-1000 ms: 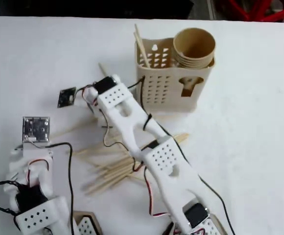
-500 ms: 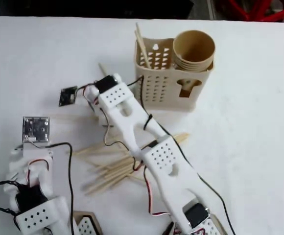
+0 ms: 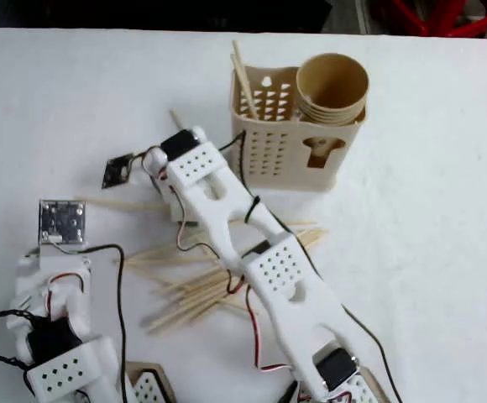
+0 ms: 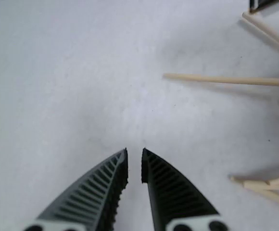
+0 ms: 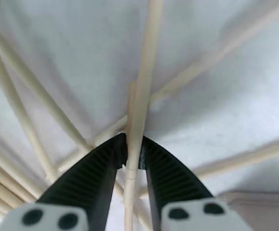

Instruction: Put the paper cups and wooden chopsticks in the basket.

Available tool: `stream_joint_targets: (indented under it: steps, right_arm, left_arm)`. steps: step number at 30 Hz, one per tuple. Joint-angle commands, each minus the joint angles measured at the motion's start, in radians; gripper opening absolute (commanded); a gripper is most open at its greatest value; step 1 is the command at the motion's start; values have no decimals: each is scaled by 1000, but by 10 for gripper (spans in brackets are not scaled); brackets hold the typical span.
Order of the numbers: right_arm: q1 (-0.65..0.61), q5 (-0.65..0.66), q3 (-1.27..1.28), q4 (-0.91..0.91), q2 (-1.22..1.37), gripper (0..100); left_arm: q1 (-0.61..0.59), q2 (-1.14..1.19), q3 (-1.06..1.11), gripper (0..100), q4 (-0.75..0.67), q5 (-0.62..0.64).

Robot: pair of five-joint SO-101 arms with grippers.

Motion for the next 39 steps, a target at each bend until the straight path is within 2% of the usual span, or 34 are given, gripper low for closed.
stream_joint_targets:
  steps: [1, 9, 21, 30, 39]
  right_arm:
    - [15, -34, -5, 13, -137, 19]
    - [8, -80, -2, 16, -254, 19]
    - [15, -222, -2, 18, -476, 19]
    - [13, -311, 0, 18, -725, 18]
    - [18, -316, 0, 18, -917, 18]
  left_arm:
    - [-2, -13, -3, 72, -8, -11]
    - [-2, -13, -3, 72, -8, -11]
    - [-2, -13, -3, 72, -8, -11]
    - [-2, -13, -3, 72, -8, -11]
    - [-2, -13, -3, 72, -8, -11]
